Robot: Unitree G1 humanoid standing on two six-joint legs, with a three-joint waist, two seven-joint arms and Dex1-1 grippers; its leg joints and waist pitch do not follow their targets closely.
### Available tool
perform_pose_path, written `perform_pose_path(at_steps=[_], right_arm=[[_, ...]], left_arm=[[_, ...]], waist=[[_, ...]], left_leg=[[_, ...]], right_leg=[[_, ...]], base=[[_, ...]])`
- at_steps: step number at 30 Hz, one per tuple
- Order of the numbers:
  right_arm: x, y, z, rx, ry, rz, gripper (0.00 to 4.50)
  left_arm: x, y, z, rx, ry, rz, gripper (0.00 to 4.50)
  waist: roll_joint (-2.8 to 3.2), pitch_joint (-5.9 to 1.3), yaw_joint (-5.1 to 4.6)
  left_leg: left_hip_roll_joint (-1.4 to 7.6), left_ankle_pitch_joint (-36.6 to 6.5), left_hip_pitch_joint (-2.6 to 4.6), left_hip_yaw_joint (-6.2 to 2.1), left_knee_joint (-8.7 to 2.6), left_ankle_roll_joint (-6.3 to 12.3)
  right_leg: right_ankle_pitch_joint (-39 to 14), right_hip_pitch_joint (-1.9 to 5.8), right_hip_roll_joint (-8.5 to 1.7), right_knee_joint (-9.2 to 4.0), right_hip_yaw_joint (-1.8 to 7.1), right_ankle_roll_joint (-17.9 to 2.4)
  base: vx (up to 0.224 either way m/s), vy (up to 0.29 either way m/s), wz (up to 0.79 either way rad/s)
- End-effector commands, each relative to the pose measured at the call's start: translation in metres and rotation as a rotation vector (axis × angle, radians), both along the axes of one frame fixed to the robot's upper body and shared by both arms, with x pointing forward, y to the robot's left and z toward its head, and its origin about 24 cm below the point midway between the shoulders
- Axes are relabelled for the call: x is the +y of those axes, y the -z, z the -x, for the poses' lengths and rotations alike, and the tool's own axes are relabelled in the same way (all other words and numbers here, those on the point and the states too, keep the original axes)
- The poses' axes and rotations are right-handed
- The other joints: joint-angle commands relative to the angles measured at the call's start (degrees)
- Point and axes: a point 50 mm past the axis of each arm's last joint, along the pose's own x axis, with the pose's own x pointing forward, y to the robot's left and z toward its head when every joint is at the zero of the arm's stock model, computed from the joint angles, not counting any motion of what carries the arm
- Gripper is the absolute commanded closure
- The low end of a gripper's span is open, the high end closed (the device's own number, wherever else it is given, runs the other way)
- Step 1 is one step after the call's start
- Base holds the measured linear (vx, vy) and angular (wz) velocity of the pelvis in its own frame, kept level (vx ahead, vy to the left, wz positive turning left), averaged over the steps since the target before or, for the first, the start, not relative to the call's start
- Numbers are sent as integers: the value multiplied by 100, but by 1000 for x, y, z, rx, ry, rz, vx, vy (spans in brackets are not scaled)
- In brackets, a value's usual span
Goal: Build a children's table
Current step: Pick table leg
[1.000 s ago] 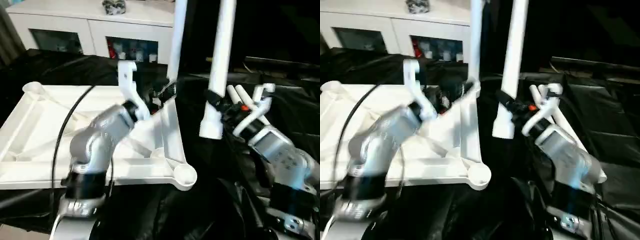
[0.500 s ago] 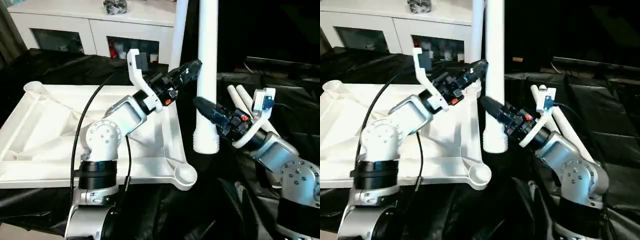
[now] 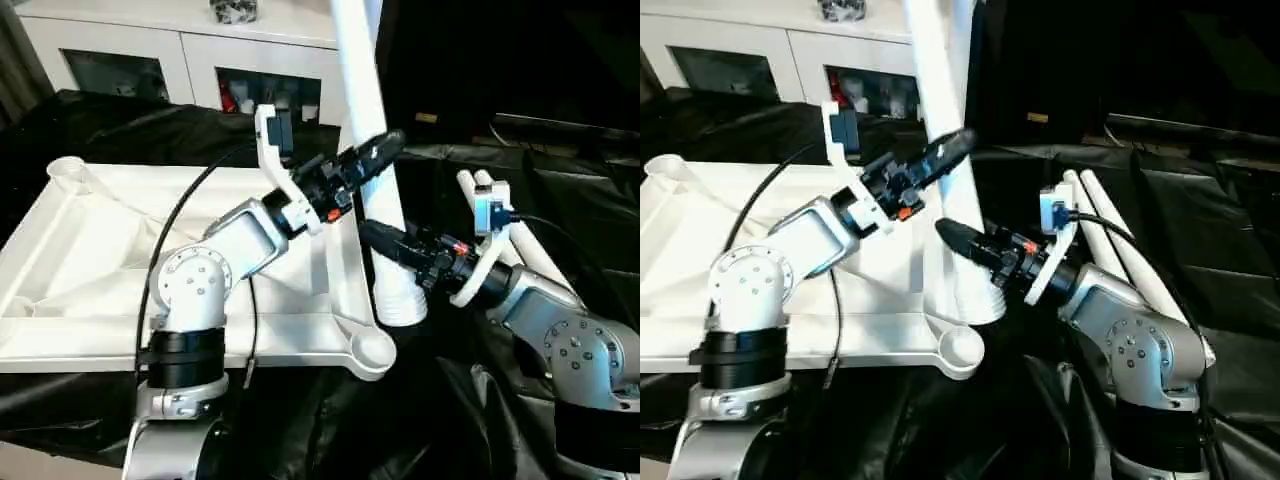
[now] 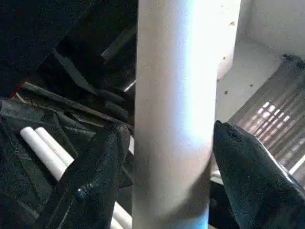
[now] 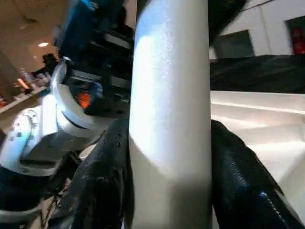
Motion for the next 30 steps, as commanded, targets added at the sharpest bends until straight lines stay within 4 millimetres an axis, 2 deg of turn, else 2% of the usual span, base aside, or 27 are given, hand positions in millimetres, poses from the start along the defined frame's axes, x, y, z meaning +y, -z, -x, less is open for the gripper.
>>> perform_pose_path(at_steps=[1, 3, 6, 7, 8, 10, 11, 13, 17, 21, 22, 24, 25, 26, 28, 30], right_arm=[[6, -7, 3, -54, -61, 10, 264], [9, -4, 2, -57, -73, 48, 264], [13, -3, -7, -91, -1, 132, 264], [18, -3, -16, -144, 91, 236, 264], [21, -2, -22, -177, 151, 305, 264], [24, -1, -25, -181, 192, 331, 264], [32, -1, -29, -197, 239, 371, 264], [36, -1, -30, -204, 255, 378, 264], [60, 1, -31, -242, 303, 406, 265], [66, 2, -32, -268, 316, 419, 265], [69, 2, -33, -282, 333, 428, 265], [71, 3, -34, -296, 351, 436, 265], [72, 2, -35, -300, 354, 436, 265], [73, 2, -34, -303, 354, 436, 265], [75, 1, -34, -317, 351, 440, 265], [75, 1, -34, -332, 353, 447, 265]], left_arm=[[0, -5, 5, -29, 30, 13, 149], [1, -4, 4, -30, 19, -13, 170], [3, 3, -2, 18, -55, -103, 195], [4, 9, -10, 70, -149, -188, 201], [6, 13, -15, 106, -231, -240, 201], [8, 14, -19, 123, -297, -256, 210], [10, 16, -24, 163, -403, -262, 236], [10, 16, -25, 180, -444, -263, 240], [15, 20, -34, 266, -592, -251, 260], [15, 19, -36, 294, -597, -215, 263], [15, 19, -37, 302, -606, -212, 263], [15, 18, -37, 307, -618, -215, 263], [16, 18, -37, 309, -626, -215, 263], [17, 18, -38, 311, -630, -214, 263], [18, 18, -39, 308, -634, -211, 263], [19, 16, -39, 292, -630, -213, 263]], waist=[[-43, -368, 6], [-46, -363, 6], [-47, -352, -17], [-39, -361, -11], [-56, -353, -45], [-50, -353, -35], [-54, -360, -42], [-58, -374, -38], [-54, -393, -28], [-41, -392, -28], [-11, -401, -23], [-30, -406, -35], [2, -403, -32], [-10, -402, -33], [17, -401, -29], [8, -403, -27]], left_leg=[[428, 79, 58, -177, -401, 180], [424, 90, 51, -177, -397, 173], [427, 11, 61, -180, -408, 83], [440, 7, 69, -184, -403, 53], [436, -12, 68, -188, -408, -17], [423, -28, 78, -175, -401, -35], [444, 24, 68, -186, -406, -50], [430, 97, 69, -181, -398, -8], [423, 214, 55, -187, -386, 75], [419, 162, 50, -184, -383, 63], [424, 194, 49, -190, -377, 57], [422, 254, 41, -189, -371, 64], [423, 230, 42, -191, -371, 73], [427, 200, 45, -190, -372, 79], [431, 155, 49, -196, -378, 58], [433, 116, 62, -193, -377, 37]], right_leg=[[330, 294, -654, -433, 301, -1205], [333, 297, -654, -435, 303, -1192], [140, 287, -652, -452, 302, -1118], [136, 282, -660, -441, 302, -1107], [74, 269, -652, -451, 295, -1084], [-24, 278, -662, -463, 316, -1073], [140, 282, -650, -444, 313, -1100], [327, 295, -648, -430, 313, -1117], [860, 305, -648, -374, 313, -1165], [925, 305, -645, -371, 312, -1174], [978, 297, -650, -353, 310, -1183], [1185, 301, -640, -338, 305, -1205], [1186, 293, -645, -337, 305, -1212], [1182, 297, -637, -339, 305, -1208], [1169, 297, -642, -339, 302, -1211], [1163, 288, -634, -341, 304, -1206]], base=[[0, 0, 0], [0, 0, 0], [0, 0, 0], [0, 0, 0], [0, 0, 0], [0, 0, 0], [0, 0, 0], [0, 0, 0], [0, 0, 0], [0, 0, 0], [0, 0, 0], [0, 0, 0], [0, 0, 0], [0, 0, 0], [0, 0, 0], [0, 0, 0]])
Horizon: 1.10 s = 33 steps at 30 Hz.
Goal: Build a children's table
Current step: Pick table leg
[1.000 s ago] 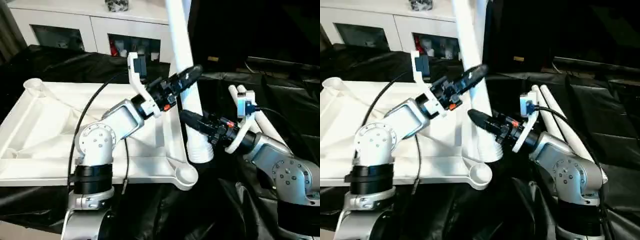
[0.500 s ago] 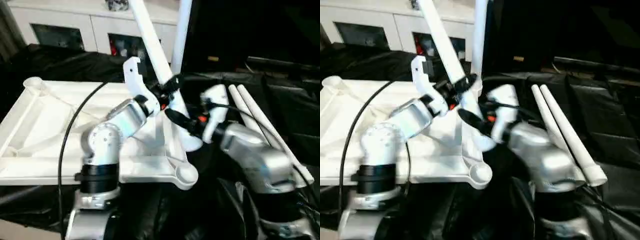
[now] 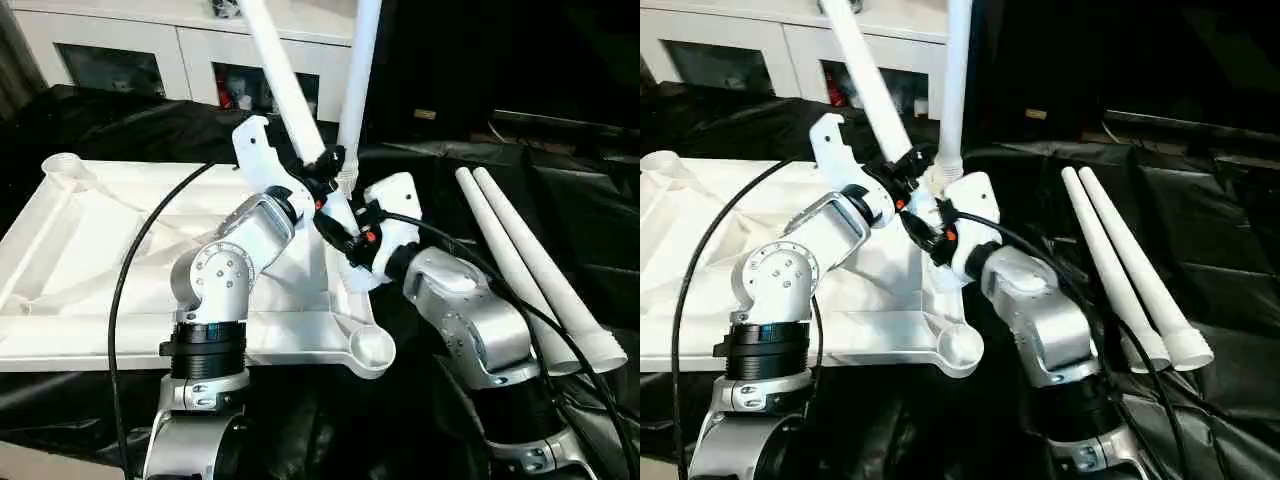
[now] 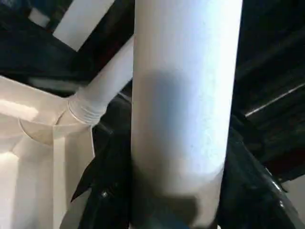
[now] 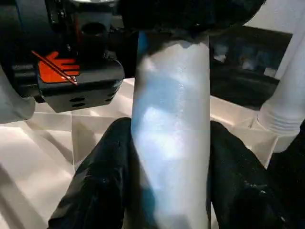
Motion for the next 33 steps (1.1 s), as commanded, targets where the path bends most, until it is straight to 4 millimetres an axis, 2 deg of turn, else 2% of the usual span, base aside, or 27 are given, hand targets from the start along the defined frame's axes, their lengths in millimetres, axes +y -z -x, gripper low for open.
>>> perform_pose_path(at_steps=[1, 3, 6, 7, 8, 9, 10, 11, 12, 14, 17, 23, 25, 26, 28, 31, 32, 33], right_arm=[[6, -14, 3, -97, -42, -19, 265], [5, -14, 3, -73, -63, -53, 209], [-2, -19, 6, 5, -160, -143, 187], [-6, -20, 7, 12, -206, -143, 187], [-9, -20, 8, 14, -234, -141, 161], [-13, -19, 9, 36, -269, -146, 154], [-18, -18, 9, 50, -308, -144, 151], [-18, -18, 9, 50, -308, -144, 151], [-24, -16, 10, 71, -339, -144, 133], [-33, -16, 16, 117, -455, -154, 111], [-39, -20, 26, 162, -599, -193, 109], [-44, -15, 27, 201, -647, -169, 109], [-44, -12, 27, 220, -665, -145, 109], [-44, -11, 27, 229, -674, -140, 109], [-44, -10, 27, 235, -677, -144, 136], [-43, -10, 26, 243, -674, -152, 142], [-43, -9, 26, 243, -669, -157, 168], [-43, -9, 26, 243, -669, -157, 168]], left_arm=[[9, -2, -6, -2, -68, -12, 263], [10, -4, -6, -33, -48, -39, 263], [10, -10, -2, -155, 78, -124, 263], [9, -11, 1, -189, 137, -144, 263], [9, -12, 2, -204, 171, -155, 264], [9, -12, 4, -215, 215, -151, 264], [10, -14, 7, -235, 268, -136, 264], [10, -14, 7, -235, 268, -136, 264], [12, -16, 9, -255, 317, -119, 264], [14, -18, 15, -306, 443, -98, 264], [15, -22, 28, -377, 608, -73, 264], [11, -32, 43, -471, 759, -10, 264], [10, -38, 48, -514, 797, 34, 264], [10, -40, 49, -528, 811, 52, 264], [10, -41, 50, -540, 820, 59, 264], [10, -41, 51, -553, 833, 66, 264], [11, -39, 51, -549, 839, 54, 264], [11, -39, 51, -548, 839, 53, 264]], waist=[[30, -416, -15], [34, -418, -12], [40, -423, -2], [23, -415, -12], [56, -425, -3], [71, -425, -5], [61, -425, -9], [65, -434, -1], [39, -430, -13], [30, -428, 22], [37, -433, 32], [17, -421, 28], [8, -411, 28], [10, -406, 26], [12, -398, 25], [13, -392, 15], [32, -393, 21], [27, -391, 18]], left_leg=[[433, 88, 111, -186, -378, 30], [432, 91, 108, -188, -381, 28], [430, 82, 105, -196, -383, 97], [414, 86, 102, -193, -389, 116], [435, 97, 118, -194, -381, 109], [440, 102, 123, -195, -381, 86], [436, 106, 123, -187, -378, 85], [428, 144, 107, -180, -366, 80], [433, 138, 107, -176, -375, 90], [422, 108, 120, -163, -364, 133], [426, 111, 111, -169, -362, 211], [450, 55, 107, -156, -370, 208], [441, -4, 103, -150, -373, 206], [436, -108, 110, -151, -376, 164], [439, -178, 110, -155, -383, 137], [441, -255, 117, -159, -394, 86], [439, -286, 120, -160, -394, 57], [439, -303, 121, -161, -397, 49]], right_leg=[[1147, 332, -641, -346, 308, -1227], [1187, 336, -638, -334, 307, -1211], [1207, 343, -641, -327, 303, -1165], [1200, 360, -624, -338, 307, -1135], [1175, 337, -629, -323, 297, -1116], [1194, 335, -624, -319, 293, -1139], [1230, 338, -624, -319, 294, -1173], [1331, 339, -635, -302, 294, -1286], [1327, 343, -631, -312, 291, -1316], [1224, 342, -636, -318, 295, -1385], [1167, 358, -642, -308, 290, -1427], [854, 331, -665, -325, 275, -1592], [715, 332, -665, -348, 279, -1570], [474, 330, -659, -373, 279, -1519], [310, 324, -660, -391, 280, -1473], [35, 307, -652, -416, 279, -1391], [-64, 295, -656, -428, 283, -1366], [-97, 289, -652, -433, 283, -1359]], base=[[0, 0, 0], [0, 0, 0], [0, 0, 0], [0, 0, 0], [0, 0, 0], [0, 0, 0], [0, 0, 0], [0, 0, 0], [0, 0, 0], [0, 0, 0], [0, 0, 0], [0, 0, 0], [0, 0, 0], [0, 0, 0], [0, 0, 0], [0, 0, 0], [0, 0, 0], [0, 0, 0]])
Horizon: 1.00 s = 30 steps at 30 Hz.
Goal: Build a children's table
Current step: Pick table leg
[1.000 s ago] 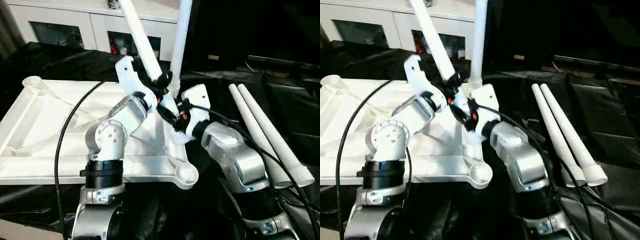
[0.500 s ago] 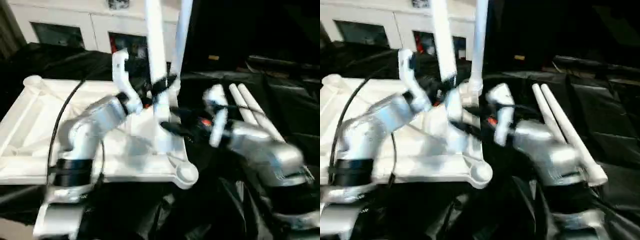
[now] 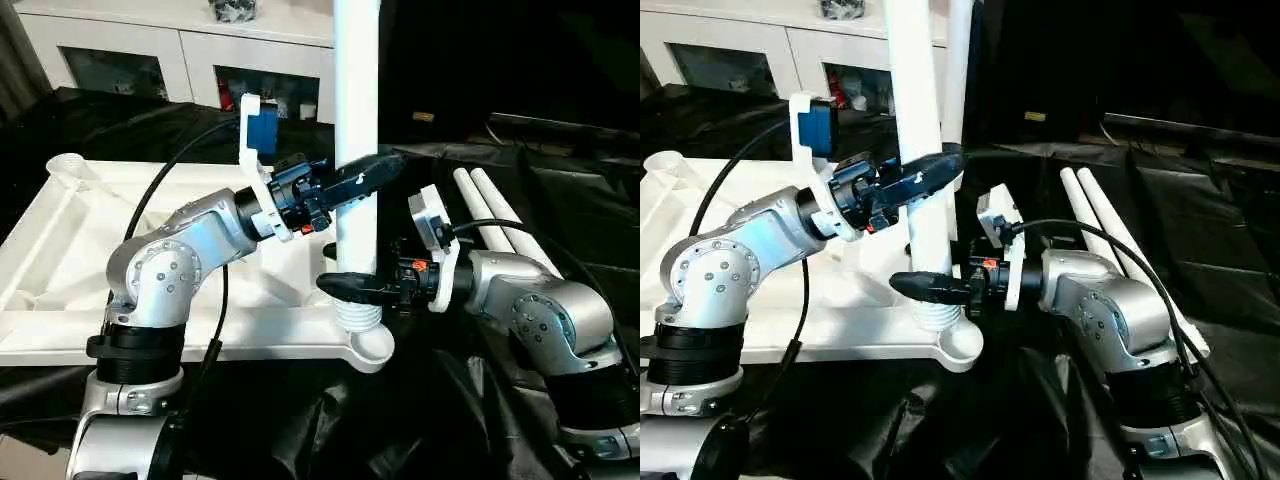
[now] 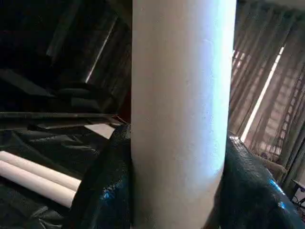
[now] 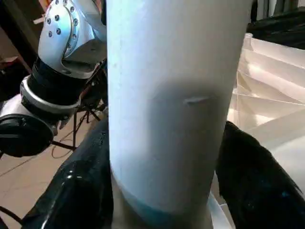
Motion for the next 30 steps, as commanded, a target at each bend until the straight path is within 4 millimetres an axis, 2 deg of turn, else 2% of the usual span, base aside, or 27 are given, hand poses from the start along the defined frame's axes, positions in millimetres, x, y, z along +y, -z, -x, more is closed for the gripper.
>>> perform_pose_path(at_steps=[1, 9, 14, 15, 17, 21, 23, 26, 30], right_arm=[[-2, -1, -4, 3, 22, 20, 177], [-2, -1, -5, -5, 38, 12, 245], [1, -1, -4, -14, 46, 9, 252], [2, -1, -5, -20, 56, 8, 252], [4, -1, -7, -34, 87, 7, 253], [10, -1, -13, -75, 174, 26, 253], [13, -1, -14, -88, 195, 34, 253], [19, -2, -18, -131, 250, 55, 253], [28, -5, -25, -187, 370, 77, 254]], left_arm=[[-2, -6, 5, -40, 45, 16, 264], [-1, -5, 5, -38, 42, 8, 264], [0, -4, 3, -35, 19, 2, 264], [0, -3, 0, -27, -22, -15, 229], [1, -1, -8, 0, -112, -23, 194], [2, -1, -20, 12, -281, -40, 181], [1, -1, -22, 9, -330, -54, 149], [-4, 1, -25, 40, -422, -73, 148], [-5, 13, -40, 169, -676, -164, 148]], waist=[[24, -390, 12], [31, -400, 15], [28, -406, 16], [30, -406, 15], [31, -404, 8], [44, -408, 6], [40, -409, 0], [38, -414, -4], [44, -411, -29]], left_leg=[[433, -376, 120, -160, -401, 38], [428, -384, 109, -164, -403, -3], [423, -350, 109, -162, -398, 9], [425, -332, 101, -164, -400, 8], [429, -325, 101, -166, -404, -11], [429, -385, 99, -176, -407, -86], [431, -376, 103, -176, -409, -82], [439, -310, 94, -179, -404, -93], [435, -365, 101, -180, -397, -119]], right_leg=[[-194, 287, -651, -443, 289, -1320], [-148, 288, -650, -437, 287, -1307], [-88, 285, -643, -431, 285, -1308], [-70, 289, -645, -429, 286, -1306], [-68, 282, -647, -431, 283, -1304], [-138, 295, -651, -445, 285, -1265], [-93, 293, -645, -442, 288, -1241], [86, 294, -652, -421, 288, -1236], [78, 293, -646, -429, 291, -1259]], base=[[0, 0, 0], [0, 0, 0], [0, 0, 0], [0, 0, 0], [0, 0, 0], [0, 0, 0], [0, 0, 0], [0, 0, 0], [0, 0, 0]])
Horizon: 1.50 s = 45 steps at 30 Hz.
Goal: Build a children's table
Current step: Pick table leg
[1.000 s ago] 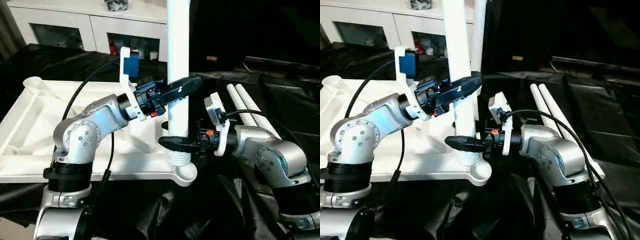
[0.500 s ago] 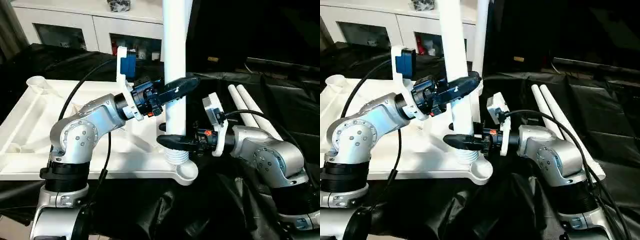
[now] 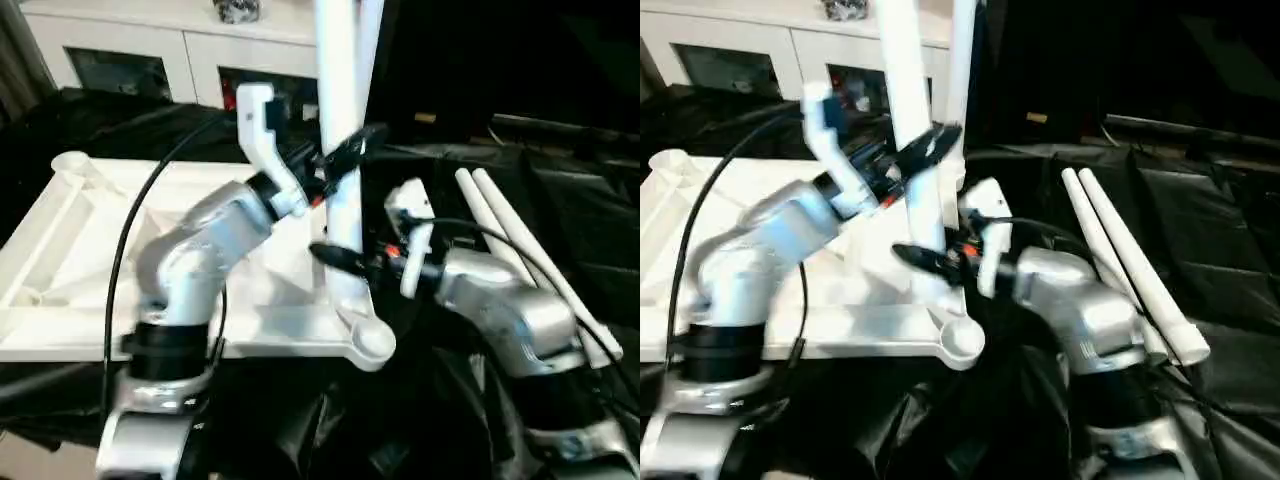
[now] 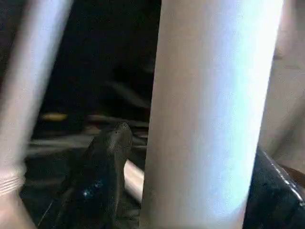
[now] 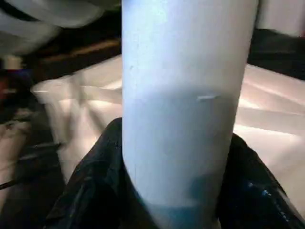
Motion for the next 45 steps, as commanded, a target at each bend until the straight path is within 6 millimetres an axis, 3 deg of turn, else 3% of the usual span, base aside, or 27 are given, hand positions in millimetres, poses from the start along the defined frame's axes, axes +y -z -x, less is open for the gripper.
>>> perform_pose_path(at_steps=[1, 2, 5, 6, 7, 8, 10, 11, 13, 16, 20, 21, 22, 25, 26, 31, 33, 45], right_arm=[[10, -18, -2, -103, 0, -15, 254], [13, -20, -4, -110, 30, -22, 254], [17, -22, -3, -116, 33, -39, 255], [17, -22, -3, -116, 33, -39, 255], [17, -22, -3, -116, 40, -44, 255], [19, -22, -4, -121, 50, -46, 255], [19, -22, -3, -124, 51, -46, 255], [20, -22, -3, -107, 45, -63, 199], [18, -21, -3, -90, 46, -73, 186], [11, -21, -2, -58, 13, -71, 165], [3, -20, 2, -35, -72, -49, 137], [0, -20, 3, -31, -101, -39, 129], [-5, -21, 10, -25, -205, -18, 117], [-8, -20, 15, -14, -269, 1, 102], [-11, -20, 14, -12, -283, 12, 98], [-13, -19, 15, 16, -318, 5, 98], [-14, -19, 15, 28, -334, 9, 133], [-12, -16, 19, 51, -372, 9, 227]], left_arm=[[6, 11, -10, 91, -147, -62, 148], [7, 13, -14, 99, -221, -74, 177], [5, 12, -15, 90, -253, -34, 204], [5, 12, -15, 90, -253, -34, 204], [4, 12, -16, 88, -259, -34, 204], [2, 12, -15, 86, -261, -37, 228], [1, 12, -15, 84, -255, -39, 228], [-1, 11, -14, 78, -236, -35, 239], [-4, 10, -12, 56, -205, -36, 250], [-6, 6, -8, -12, -105, -57, 253], [-7, 4, -2, -89, 28, -83, 261], [-7, 3, 1, -133, 83, -104, 261], [-7, 3, 10, -203, 209, -105, 262], [-5, 2, 17, -231, 319, -63, 262], [-2, -1, 25, -249, 430, -7, 262], [1, -5, 37, -277, 571, 38, 262], [3, -9, 39, -303, 610, 85, 263], [10, -10, 42, -310, 670, 131, 264]], waist=[[31, -406, -18], [37, -407, -13], [37, -421, -4], [35, -424, -7], [69, -424, 0], [68, -425, -9], [61, -424, -6], [72, -418, 0], [67, -409, -8], [71, -400, -6], [53, -408, 12], [58, -409, 18], [18, -404, 29], [39, -405, 20], [23, -405, 17], [11, -381, 0], [-3, -374, -4], [8, -392, 3]], left_leg=[[419, -392, 105, -182, -400, -108], [423, -406, 102, -185, -401, -100], [422, -340, 102, -191, -397, -91], [428, -321, 98, -189, -400, -77], [427, -301, 95, -196, -396, -81], [429, -292, 92, -195, -398, -66], [428, -322, 97, -191, -398, -66], [430, -362, 102, -192, -401, -73], [432, -449, 104, -193, -411, -87], [432, -554, 115, -193, -423, -112], [430, -401, 107, -186, -415, -50], [427, -386, 107, -184, -409, -35], [425, -370, 105, -186, -415, 35], [443, -319, 108, -173, -411, 68], [434, -356, 110, -156, -406, 71], [446, -493, 118, -150, -412, 52], [440, -568, 122, -144, -413, 28], [432, -416, 111, -148, -409, 43]], right_leg=[[18, 303, -637, -444, 293, -1232], [-25, 298, -641, -442, 298, -1196], [83, 302, -640, -440, 297, -1148], [146, 303, -643, -432, 299, -1161], [212, 301, -643, -421, 297, -1172], [301, 298, -640, -419, 294, -1183], [351, 295, -644, -418, 292, -1211], [310, 294, -647, -420, 293, -1232], [199, 292, -646, -436, 296, -1220], [-54, 281, -645, -456, 299, -1149], [148, 294, -648, -428, 300, -1165], [161, 293, -652, -433, 299, -1165], [111, 306, -656, -447, 296, -1154], [229, 287, -652, -413, 292, -1180], [149, 281, -666, -411, 290, -1286], [-206, 265, -658, -439, 291, -1368], [-460, 260, -659, -467, 297, -1300], [-282, 263, -643, -438, 286, -1243]], base=[[0, 0, 0], [0, 0, 0], [0, 0, 0], [0, 0, 0], [0, 0, 0], [0, 0, 0], [0, 0, 0], [0, 0, 0], [0, 0, 0], [0, 0, 0], [0, 0, 0], [0, 0, 0], [0, 0, 0], [0, 0, 0], [0, 0, 0], [0, 0, 0], [0, 0, 0], [0, 0, 0]])
